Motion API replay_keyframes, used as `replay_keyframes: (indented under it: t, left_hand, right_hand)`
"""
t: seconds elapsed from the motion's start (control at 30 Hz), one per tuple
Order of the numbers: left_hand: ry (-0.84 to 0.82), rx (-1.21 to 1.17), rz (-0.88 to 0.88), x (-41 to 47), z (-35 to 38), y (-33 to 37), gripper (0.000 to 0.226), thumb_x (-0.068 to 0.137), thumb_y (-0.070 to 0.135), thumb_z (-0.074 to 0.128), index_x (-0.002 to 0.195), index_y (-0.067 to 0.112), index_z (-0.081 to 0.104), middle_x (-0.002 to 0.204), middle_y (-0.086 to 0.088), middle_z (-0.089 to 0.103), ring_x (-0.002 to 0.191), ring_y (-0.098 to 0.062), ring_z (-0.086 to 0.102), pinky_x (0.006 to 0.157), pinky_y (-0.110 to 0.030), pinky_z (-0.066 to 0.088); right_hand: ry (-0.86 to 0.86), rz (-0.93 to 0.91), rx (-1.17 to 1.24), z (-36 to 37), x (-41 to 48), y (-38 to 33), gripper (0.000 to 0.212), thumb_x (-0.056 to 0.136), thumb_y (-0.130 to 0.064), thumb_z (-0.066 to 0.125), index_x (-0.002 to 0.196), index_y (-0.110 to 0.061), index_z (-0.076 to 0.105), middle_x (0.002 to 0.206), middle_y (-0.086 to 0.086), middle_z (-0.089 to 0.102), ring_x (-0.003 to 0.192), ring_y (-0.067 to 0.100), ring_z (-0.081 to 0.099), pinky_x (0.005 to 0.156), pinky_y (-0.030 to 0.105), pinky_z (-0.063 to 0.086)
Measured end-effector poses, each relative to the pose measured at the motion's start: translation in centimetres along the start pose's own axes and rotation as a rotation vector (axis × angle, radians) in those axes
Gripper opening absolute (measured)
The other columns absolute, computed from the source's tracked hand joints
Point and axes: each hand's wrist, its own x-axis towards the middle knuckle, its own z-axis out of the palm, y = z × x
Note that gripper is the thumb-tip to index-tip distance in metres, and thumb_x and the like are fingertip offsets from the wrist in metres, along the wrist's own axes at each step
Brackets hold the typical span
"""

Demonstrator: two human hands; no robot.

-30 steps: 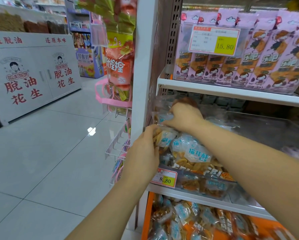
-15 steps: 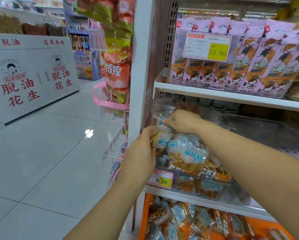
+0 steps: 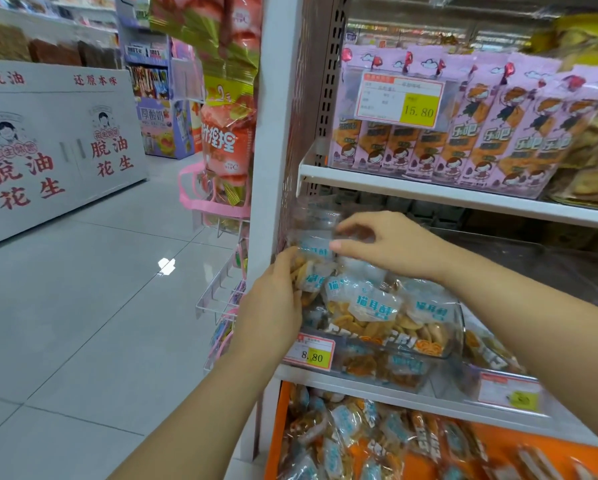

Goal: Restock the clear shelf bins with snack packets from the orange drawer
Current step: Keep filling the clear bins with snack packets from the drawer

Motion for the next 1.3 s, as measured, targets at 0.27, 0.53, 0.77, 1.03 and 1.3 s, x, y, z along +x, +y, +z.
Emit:
replay_keyframes:
  t: [0.27,0.53,0.77,1.03,1.3]
  left_hand:
    - [0.016,-0.066,-0.012,-0.4,0.1,0.3,0.059,0.089,-0.006,0.046,0.140,0.022,0.037,0.125,0.004,0.059,0.105,-0.015,0.058,0.084,-0.028,0.046]
    - [-0.029,-0.178,-0.025,0.3,1.0,0.1,0.057,0.093,-0.002,0.044,0.142,0.022,0.029,0.128,0.007,0.056,0.109,-0.013,0.056,0.090,-0.031,0.046]
    - [-0.031,-0.189,-0.117,2.2,2.9,0.5,0.089,0.090,-0.008,0.047,0.152,0.029,-0.006,0.147,-0.008,0.035,0.131,-0.025,0.041,0.108,-0.045,0.038]
    - [0.143,-0.064,0.106,2.6,3.2,1.7,0.065,0.084,-0.011,0.050,0.142,0.009,0.029,0.146,-0.015,0.026,0.116,-0.035,0.049,0.095,-0.040,0.041]
    - [-0.003,0.547,0.135,1.2,1.9,1.4,0.039,0.079,-0.002,0.064,0.116,0.007,0.054,0.158,-0.021,0.007,0.138,-0.035,0.035,0.083,-0.032,0.052]
  right_hand:
    - [-0.235,-0.090,-0.534,1.5,-4.1,0.2,0.079,0.078,-0.066,0.057,0.143,-0.025,0.036,0.130,-0.003,0.045,0.118,0.018,0.035,0.103,0.035,0.032]
    - [-0.202,-0.010,-0.709,0.3,-5.0,0.0,0.076,0.079,-0.075,0.041,0.138,-0.026,0.044,0.119,-0.001,0.059,0.120,0.021,0.037,0.115,0.045,0.009]
    - [-0.143,0.113,-0.725,1.5,-4.6,0.5,0.065,0.084,-0.067,0.046,0.129,-0.021,0.053,0.128,0.001,0.051,0.124,0.022,0.037,0.116,0.046,0.013]
    - [-0.047,-0.101,-0.472,2.1,-3.8,-0.2,0.078,0.083,-0.043,0.062,0.148,-0.031,0.020,0.153,-0.001,0.019,0.138,0.020,0.019,0.112,0.037,0.018]
    - [-0.221,-0.046,-0.380,3.5,-0.4,0.4,0.059,0.087,-0.054,0.053,0.141,-0.032,0.041,0.151,-0.001,0.033,0.136,0.022,0.032,0.112,0.044,0.026]
